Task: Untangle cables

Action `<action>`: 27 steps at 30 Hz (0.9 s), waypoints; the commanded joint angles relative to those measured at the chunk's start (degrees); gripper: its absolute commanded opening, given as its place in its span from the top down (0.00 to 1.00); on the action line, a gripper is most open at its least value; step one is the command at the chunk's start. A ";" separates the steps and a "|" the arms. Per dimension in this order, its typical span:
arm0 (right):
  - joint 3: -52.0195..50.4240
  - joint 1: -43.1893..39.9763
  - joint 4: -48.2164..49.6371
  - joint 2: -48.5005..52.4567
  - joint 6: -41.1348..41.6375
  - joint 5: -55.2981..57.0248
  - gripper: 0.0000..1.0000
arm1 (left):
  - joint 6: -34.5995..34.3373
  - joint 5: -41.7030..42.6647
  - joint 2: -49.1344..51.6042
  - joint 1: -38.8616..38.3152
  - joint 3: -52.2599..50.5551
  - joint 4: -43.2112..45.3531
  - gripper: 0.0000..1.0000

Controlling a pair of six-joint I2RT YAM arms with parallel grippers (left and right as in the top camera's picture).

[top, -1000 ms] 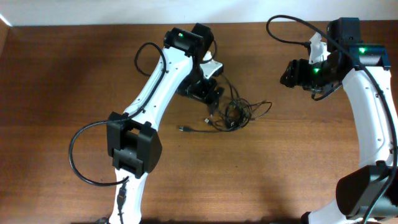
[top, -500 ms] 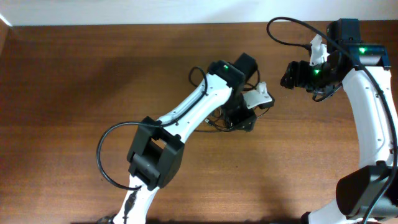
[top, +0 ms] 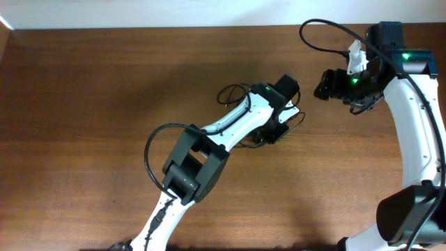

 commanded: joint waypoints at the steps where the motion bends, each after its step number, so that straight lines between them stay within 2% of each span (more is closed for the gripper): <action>1: -0.35 0.20 -0.17 0.28 0.00 0.46 0.17 | -2.58 -0.37 1.79 0.55 2.58 -2.93 0.99; 3: -0.35 0.20 -0.17 0.28 1.36 0.04 0.18 | -2.75 2.01 0.90 2.03 9.66 -10.10 1.00; 5: -0.35 0.20 -0.15 0.28 1.14 -5.90 0.17 | 0.42 8.85 -0.48 4.20 21.07 -19.87 1.00; 8: -0.35 0.33 0.09 0.28 -1.01 -17.66 0.17 | 4.20 25.68 -0.90 8.37 32.35 -27.17 1.00; 9: -0.35 0.70 0.98 0.28 -2.89 -23.30 0.18 | 4.20 35.80 -0.90 11.65 34.21 -27.91 0.98; 12: -0.35 1.75 5.95 0.28 -2.36 -30.58 0.18 | 4.17 48.96 -0.87 16.59 34.18 -28.63 0.96; 13: -0.35 2.89 7.65 0.28 -1.18 -30.32 0.23 | 4.17 52.33 -0.87 17.14 34.18 -28.59 0.96; 15: -0.35 5.97 8.61 0.28 7.26 -19.85 0.35 | 4.15 58.12 -0.90 17.94 34.18 -28.63 0.97; 16: -0.35 7.02 9.49 0.28 7.98 -18.88 0.37 | 4.15 60.94 -0.90 18.21 34.18 -28.61 0.96; 18: -0.35 7.80 11.74 0.31 9.31 -18.36 0.45 | 4.15 61.42 -0.90 18.16 34.18 -29.40 0.97; 21: -0.37 7.82 12.52 0.50 14.40 -12.70 0.65 | 4.17 62.82 -0.90 18.23 34.21 -30.99 1.00; 25: -0.37 9.57 12.96 2.38 14.60 -12.74 0.96 | 4.17 68.26 -0.90 18.25 34.21 -29.18 1.00; 27: -0.37 9.31 12.70 2.38 14.58 -12.92 0.96 | 4.15 66.86 -0.90 20.17 34.21 -26.56 1.00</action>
